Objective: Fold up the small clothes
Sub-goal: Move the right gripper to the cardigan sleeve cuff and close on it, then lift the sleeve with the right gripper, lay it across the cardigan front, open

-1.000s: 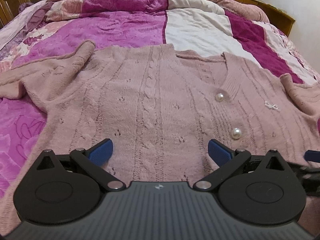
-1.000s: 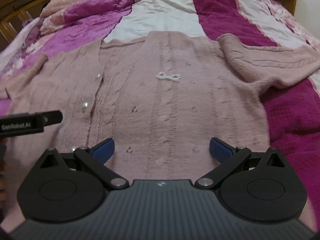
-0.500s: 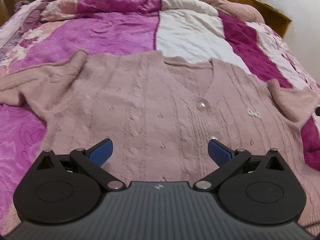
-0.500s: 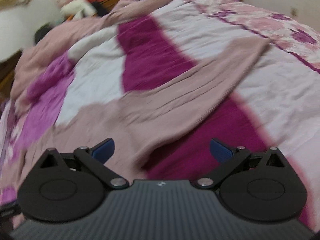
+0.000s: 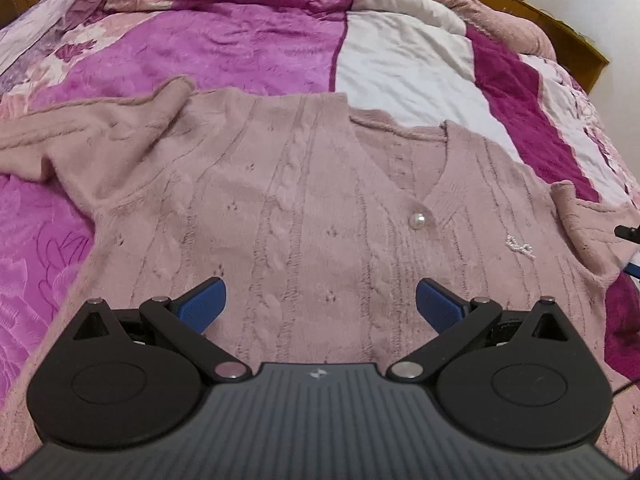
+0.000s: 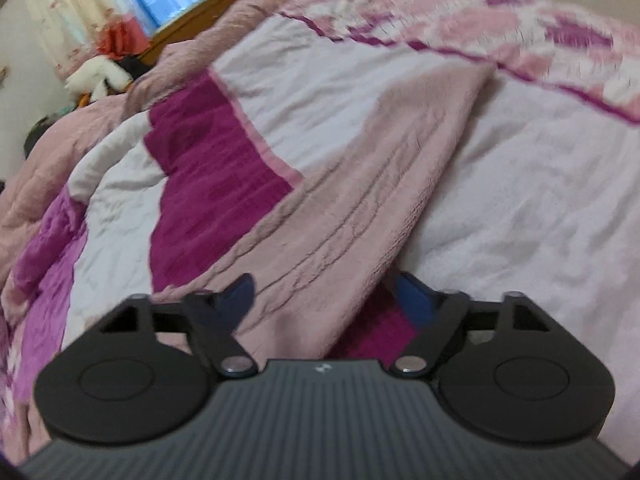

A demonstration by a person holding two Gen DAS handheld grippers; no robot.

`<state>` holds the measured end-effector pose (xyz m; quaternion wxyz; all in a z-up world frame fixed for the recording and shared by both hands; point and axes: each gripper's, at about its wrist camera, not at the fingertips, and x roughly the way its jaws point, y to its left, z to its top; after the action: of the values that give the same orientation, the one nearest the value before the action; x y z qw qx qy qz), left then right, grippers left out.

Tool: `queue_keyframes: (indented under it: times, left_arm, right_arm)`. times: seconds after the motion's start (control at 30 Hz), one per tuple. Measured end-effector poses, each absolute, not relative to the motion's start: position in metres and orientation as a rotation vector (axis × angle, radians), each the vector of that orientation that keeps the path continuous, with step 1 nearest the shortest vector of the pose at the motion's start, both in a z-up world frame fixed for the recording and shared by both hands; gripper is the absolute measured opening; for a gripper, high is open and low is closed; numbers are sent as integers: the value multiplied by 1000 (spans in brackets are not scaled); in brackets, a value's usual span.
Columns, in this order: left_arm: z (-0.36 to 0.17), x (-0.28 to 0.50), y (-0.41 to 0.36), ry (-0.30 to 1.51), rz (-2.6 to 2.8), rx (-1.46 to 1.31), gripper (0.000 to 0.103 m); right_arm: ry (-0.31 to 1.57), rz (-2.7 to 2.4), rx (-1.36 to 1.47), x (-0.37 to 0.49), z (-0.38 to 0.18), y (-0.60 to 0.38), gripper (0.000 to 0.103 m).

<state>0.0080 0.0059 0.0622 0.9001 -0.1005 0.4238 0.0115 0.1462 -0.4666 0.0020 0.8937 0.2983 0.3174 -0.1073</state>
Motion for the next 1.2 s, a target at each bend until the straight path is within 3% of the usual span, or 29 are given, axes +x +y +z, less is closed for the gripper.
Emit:
queue_keyframes:
  times: [0.27,0.43,0.5,0.97,1.2]
  left_arm:
    - [62,10,16,876,46,-222,103]
    - [61,12,13,882,32,-198,103]
    - [59,13,10,891,27,-194,103]
    - [57,8,5,909,-13,-199,103]
    - [58,8,3,910,-35,-193,103]
  right_arm:
    - [549,-227,737,163,-11,-480,60]
    - [544,-254,767,163,-19,-491,20]
    - [541,-240,797,159,-22,-497,12]
    - [314,-221,774,117,49,-500,9]
    - [300,-134,819,98,72,-489,9]
